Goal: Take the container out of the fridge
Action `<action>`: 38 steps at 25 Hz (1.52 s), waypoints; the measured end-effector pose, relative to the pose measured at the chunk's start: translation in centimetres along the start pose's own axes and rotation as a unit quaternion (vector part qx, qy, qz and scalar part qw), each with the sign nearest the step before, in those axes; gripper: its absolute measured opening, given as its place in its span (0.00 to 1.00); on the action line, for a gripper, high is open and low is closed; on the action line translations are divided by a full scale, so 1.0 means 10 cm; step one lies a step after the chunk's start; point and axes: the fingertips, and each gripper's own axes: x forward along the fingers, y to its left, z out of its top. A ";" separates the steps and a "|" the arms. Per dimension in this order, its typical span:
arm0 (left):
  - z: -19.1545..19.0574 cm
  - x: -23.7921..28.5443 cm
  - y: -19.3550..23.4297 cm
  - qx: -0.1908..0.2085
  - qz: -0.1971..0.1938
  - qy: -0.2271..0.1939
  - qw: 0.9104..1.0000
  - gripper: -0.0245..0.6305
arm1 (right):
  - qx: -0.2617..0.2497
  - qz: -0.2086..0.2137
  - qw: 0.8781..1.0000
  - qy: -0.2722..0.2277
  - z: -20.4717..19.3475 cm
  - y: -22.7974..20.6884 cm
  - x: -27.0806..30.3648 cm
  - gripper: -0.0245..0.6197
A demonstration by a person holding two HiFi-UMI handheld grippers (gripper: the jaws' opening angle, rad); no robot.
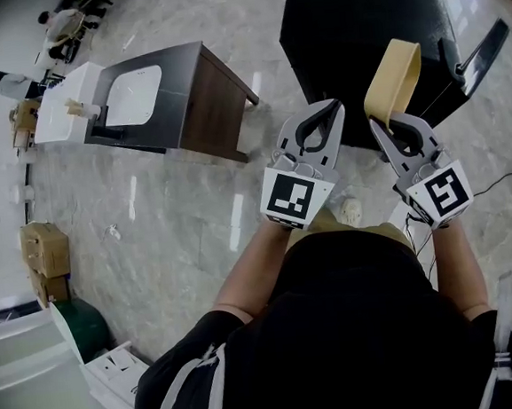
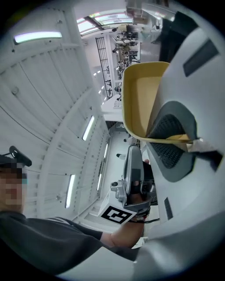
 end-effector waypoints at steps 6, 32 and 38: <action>0.15 0.01 -0.02 -0.006 0.003 -0.011 1.000 0.07 | -0.001 -0.037 0.997 -0.066 0.37 -0.01 -0.07 0.10; 0.47 0.13 -0.04 -0.007 -0.006 -0.093 0.996 0.07 | -0.035 -0.122 0.988 -0.090 0.53 -0.27 -0.09 0.10; 0.44 0.13 -0.06 -0.002 -0.012 -0.089 0.996 0.07 | -0.033 -0.120 0.988 -0.087 0.52 -0.23 -0.08 0.10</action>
